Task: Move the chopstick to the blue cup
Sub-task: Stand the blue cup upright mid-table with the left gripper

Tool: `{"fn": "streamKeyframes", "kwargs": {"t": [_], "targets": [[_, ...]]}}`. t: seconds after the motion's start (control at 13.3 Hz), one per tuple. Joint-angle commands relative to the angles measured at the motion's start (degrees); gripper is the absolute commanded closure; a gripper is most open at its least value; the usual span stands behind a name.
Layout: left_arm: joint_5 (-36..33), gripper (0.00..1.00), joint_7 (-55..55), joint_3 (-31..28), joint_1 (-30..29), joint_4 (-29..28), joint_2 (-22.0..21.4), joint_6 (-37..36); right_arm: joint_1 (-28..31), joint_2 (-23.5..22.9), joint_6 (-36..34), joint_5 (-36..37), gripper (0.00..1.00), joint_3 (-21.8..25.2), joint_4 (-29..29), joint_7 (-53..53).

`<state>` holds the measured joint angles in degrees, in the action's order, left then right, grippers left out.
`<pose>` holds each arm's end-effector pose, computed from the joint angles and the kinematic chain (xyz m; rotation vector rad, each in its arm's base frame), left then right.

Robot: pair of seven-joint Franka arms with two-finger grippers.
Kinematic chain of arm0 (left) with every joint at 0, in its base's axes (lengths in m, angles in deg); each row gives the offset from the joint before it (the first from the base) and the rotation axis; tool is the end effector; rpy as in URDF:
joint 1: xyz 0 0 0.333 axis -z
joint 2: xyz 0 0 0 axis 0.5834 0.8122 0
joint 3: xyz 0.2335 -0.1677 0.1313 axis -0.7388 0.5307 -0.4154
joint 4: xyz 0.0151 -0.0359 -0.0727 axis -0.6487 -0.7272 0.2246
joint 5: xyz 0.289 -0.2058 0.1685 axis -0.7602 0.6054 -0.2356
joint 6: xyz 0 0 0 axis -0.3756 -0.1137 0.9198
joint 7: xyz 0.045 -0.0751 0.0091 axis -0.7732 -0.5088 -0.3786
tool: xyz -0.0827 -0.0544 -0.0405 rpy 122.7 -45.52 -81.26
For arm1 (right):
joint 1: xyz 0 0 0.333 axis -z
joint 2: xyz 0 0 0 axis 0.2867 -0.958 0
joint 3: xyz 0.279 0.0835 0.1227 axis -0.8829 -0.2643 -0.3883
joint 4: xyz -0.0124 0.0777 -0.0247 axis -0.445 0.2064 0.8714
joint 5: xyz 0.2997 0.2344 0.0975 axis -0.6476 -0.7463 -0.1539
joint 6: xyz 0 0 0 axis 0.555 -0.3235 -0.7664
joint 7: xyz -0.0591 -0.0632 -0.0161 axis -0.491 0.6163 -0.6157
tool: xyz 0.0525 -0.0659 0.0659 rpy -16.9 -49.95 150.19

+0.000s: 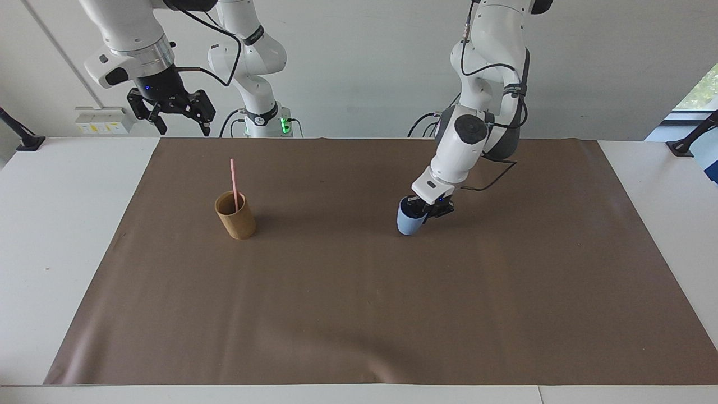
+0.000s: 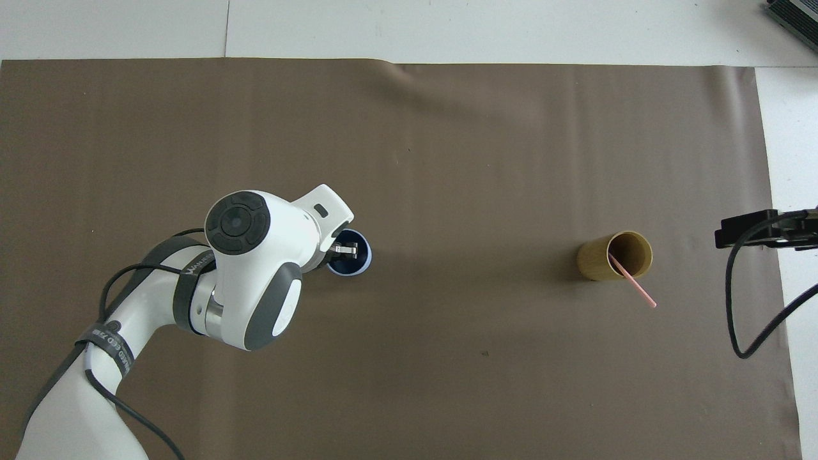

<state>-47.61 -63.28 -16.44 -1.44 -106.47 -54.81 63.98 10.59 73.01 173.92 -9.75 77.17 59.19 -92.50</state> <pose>0.4952 -0.3155 0.3545 2.9910 -0.1645 0.0106 0.5165 -0.0064 0.6474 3.1290 -0.0792 -0.0208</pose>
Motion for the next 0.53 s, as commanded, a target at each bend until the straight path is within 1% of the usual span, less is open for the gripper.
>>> {"fn": "streamKeyframes", "kwargs": {"t": [0.0,0.23,0.3,0.38,0.45], "targets": [[0.63,1.00,-4.38,-1.20,4.76,-1.56,-0.72,1.27,0.53,0.12,-0.23,-0.12,0.00,-0.19,0.29,1.47],[0.63,1.00,-4.38,-1.02,5.30,-2.87,-1.42,0.73,0.53,0.12,-0.14,-0.12,0.00,-0.19,0.29,1.38],[0.63,0.99,-4.38,-1.02,5.30,-3.23,-1.34,0.73,0.53,0.12,-0.23,-0.12,0.00,-0.19,0.29,1.47],[0.63,0.95,-4.38,-1.02,5.38,-3.23,-0.99,0.73,0.53,0.12,-0.23,-0.12,0.00,-0.19,0.29,1.38],[0.63,0.84,-4.30,-1.02,5.38,-3.14,-0.98,0.73,0.53,0.12,-0.23,-0.12,0.00,-0.19,0.38,1.38]]}}
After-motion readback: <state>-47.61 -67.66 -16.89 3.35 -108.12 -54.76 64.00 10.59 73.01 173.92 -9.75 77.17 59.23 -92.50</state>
